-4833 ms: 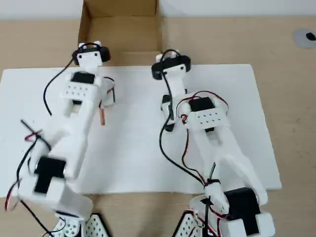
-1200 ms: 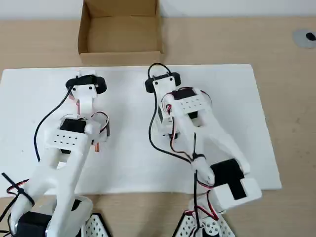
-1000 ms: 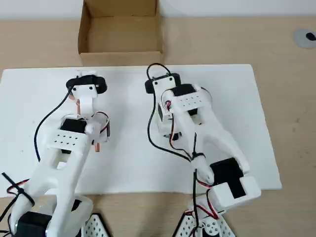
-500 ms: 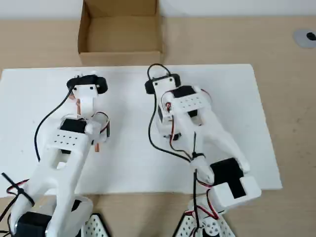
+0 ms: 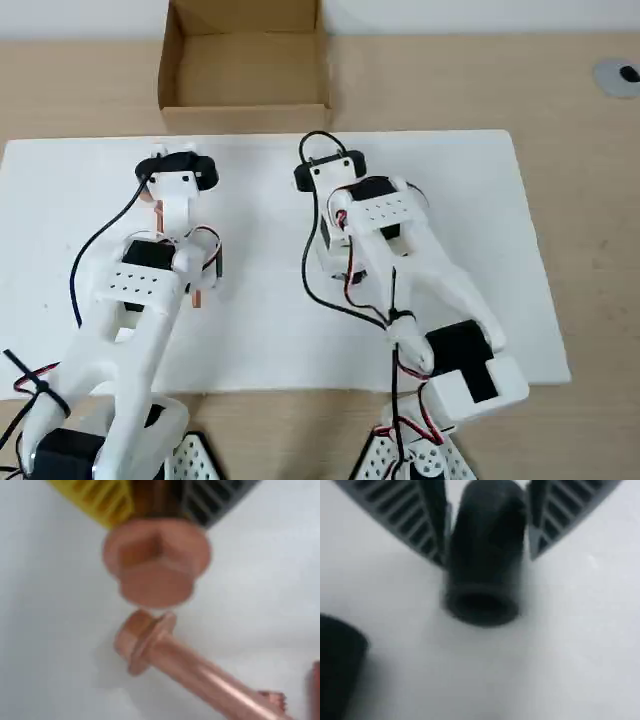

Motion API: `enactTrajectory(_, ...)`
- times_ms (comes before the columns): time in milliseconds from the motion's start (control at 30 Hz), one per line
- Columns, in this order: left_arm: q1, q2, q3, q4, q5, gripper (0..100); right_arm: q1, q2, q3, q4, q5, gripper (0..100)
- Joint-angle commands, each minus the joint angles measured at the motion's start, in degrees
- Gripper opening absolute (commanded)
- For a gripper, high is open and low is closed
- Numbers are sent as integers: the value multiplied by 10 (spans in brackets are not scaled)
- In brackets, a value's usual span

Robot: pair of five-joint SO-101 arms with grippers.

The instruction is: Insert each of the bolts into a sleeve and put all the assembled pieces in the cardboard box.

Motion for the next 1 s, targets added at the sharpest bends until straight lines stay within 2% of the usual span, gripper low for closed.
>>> enactTrajectory(0, 1, -22, -8, 4, -4, 7, -5, -5, 0, -15, 4, 30)
enactTrajectory(267, -1, -22, -9, 4, -5, 7, -2, -6, -7, -11, 6, 12)
enactTrajectory(400, -1, -23, -18, 7, -5, 7, 21, -7, -62, 4, 55, 12)
enactTrajectory(500, -1, -23, -55, 42, -5, 7, 36, -30, -126, 50, 76, 12)
enactTrajectory(767, -2, -23, -184, 125, -6, 8, 48, -184, -264, 126, 125, 12)
enactTrajectory(967, -2, -41, -280, 172, -23, 7, 48, -380, -292, 138, 183, 12)
